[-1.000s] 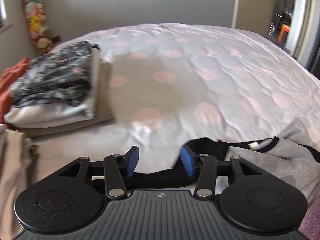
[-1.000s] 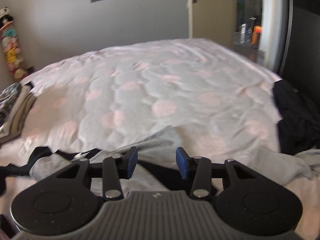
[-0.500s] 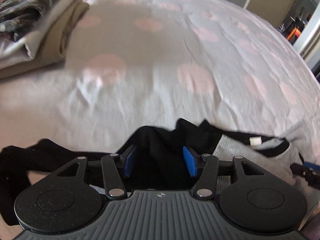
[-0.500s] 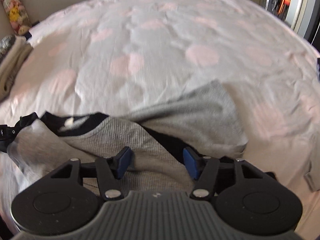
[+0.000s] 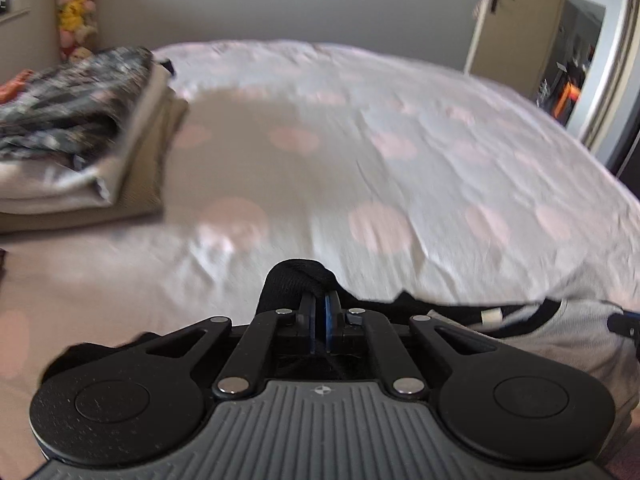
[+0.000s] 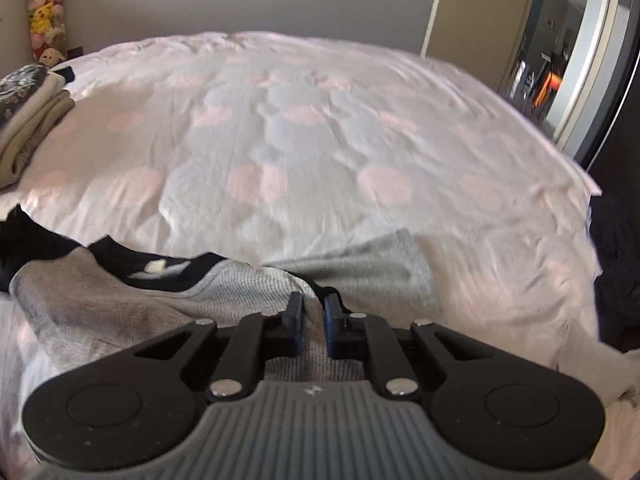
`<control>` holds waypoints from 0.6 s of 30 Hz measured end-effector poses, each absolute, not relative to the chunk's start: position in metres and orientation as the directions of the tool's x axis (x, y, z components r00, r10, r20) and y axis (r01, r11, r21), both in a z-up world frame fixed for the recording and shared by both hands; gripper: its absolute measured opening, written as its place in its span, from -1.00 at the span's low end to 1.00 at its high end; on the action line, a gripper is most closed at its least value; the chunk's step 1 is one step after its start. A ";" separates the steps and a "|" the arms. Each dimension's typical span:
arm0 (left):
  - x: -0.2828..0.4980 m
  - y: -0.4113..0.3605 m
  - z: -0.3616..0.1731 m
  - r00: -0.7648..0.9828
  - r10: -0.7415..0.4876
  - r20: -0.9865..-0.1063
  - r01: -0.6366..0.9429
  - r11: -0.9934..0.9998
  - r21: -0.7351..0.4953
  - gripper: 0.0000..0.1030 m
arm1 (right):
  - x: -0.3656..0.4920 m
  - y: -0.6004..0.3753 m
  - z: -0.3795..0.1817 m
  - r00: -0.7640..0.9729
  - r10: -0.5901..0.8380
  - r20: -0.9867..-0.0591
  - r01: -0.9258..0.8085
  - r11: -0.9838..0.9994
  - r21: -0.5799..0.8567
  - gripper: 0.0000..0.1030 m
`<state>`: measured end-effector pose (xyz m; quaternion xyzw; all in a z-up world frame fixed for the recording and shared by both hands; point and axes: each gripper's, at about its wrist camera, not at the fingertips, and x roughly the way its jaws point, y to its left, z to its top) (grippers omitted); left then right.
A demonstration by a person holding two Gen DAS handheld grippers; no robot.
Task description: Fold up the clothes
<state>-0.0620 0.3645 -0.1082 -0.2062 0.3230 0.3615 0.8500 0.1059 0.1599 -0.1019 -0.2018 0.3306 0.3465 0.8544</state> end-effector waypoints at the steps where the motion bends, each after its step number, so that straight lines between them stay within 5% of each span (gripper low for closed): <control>1: -0.071 0.366 -0.100 0.537 0.501 -0.679 -0.764 0.630 -0.139 -0.95 | 0.100 0.159 -0.094 0.545 0.474 -0.691 -0.730 0.674 -0.113 -0.77; 18: -0.193 0.343 0.065 0.557 0.772 -0.308 -0.826 0.473 -0.306 -0.96 | 0.004 0.150 0.076 0.512 0.809 -0.288 -0.851 0.524 -0.043 -0.78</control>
